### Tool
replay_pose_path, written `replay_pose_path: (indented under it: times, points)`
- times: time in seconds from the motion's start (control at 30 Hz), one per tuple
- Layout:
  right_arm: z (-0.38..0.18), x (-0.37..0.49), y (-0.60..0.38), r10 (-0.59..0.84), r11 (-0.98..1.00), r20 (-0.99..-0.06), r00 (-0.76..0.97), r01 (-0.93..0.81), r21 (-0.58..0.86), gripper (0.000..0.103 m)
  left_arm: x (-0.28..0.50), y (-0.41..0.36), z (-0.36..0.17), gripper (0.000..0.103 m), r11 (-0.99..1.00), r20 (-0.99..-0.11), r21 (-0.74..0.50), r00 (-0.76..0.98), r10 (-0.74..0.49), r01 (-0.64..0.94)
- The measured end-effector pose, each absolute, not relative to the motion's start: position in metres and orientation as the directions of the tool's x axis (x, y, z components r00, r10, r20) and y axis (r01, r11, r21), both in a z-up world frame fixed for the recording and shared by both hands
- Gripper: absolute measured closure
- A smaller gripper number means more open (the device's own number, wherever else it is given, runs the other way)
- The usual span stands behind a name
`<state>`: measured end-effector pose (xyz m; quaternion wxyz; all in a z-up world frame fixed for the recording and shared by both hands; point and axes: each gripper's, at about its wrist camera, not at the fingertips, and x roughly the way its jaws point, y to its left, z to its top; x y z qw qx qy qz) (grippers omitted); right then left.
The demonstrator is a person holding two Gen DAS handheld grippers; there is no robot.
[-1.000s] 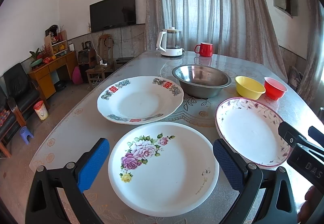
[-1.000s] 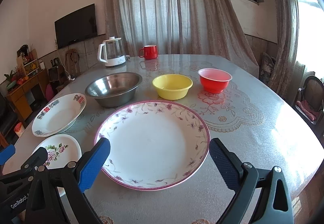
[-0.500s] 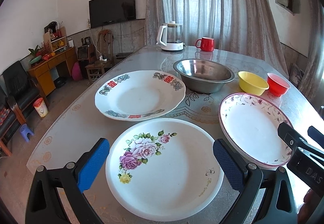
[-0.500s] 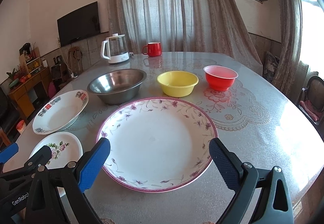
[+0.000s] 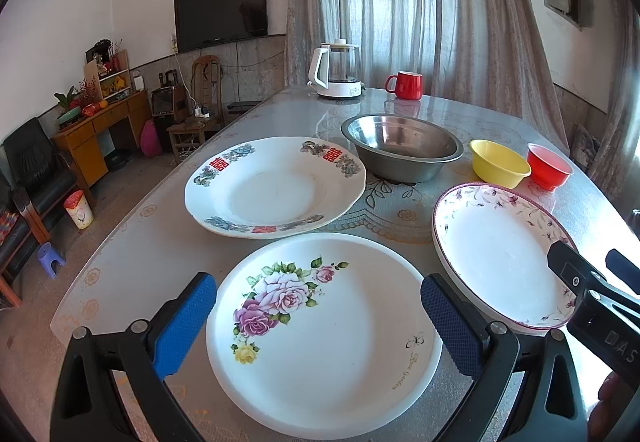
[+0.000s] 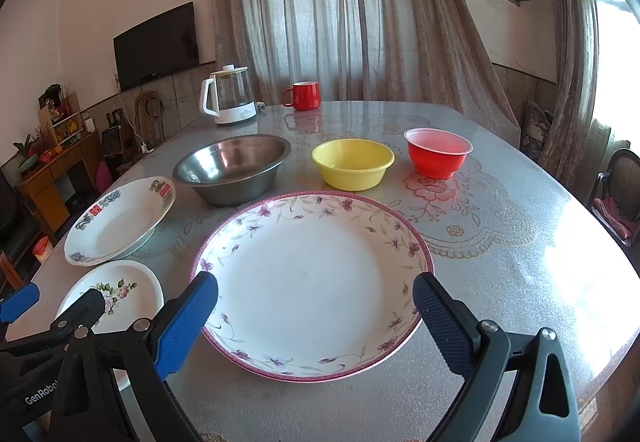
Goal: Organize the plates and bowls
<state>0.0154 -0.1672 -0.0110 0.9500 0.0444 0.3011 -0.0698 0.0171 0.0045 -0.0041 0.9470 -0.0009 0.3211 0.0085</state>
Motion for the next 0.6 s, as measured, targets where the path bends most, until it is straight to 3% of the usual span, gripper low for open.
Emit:
replay_pose_path:
  times: [0.6]
  points:
    - [-0.0093, 0.0154, -0.1684, -0.102, 0.986, -0.576, 0.811, 0.159, 0.05, 0.003, 0.0187, 0.0037, -0.0036, 0.0, 1.0, -0.612, 0.0, 0.791, 0.01, -0.013]
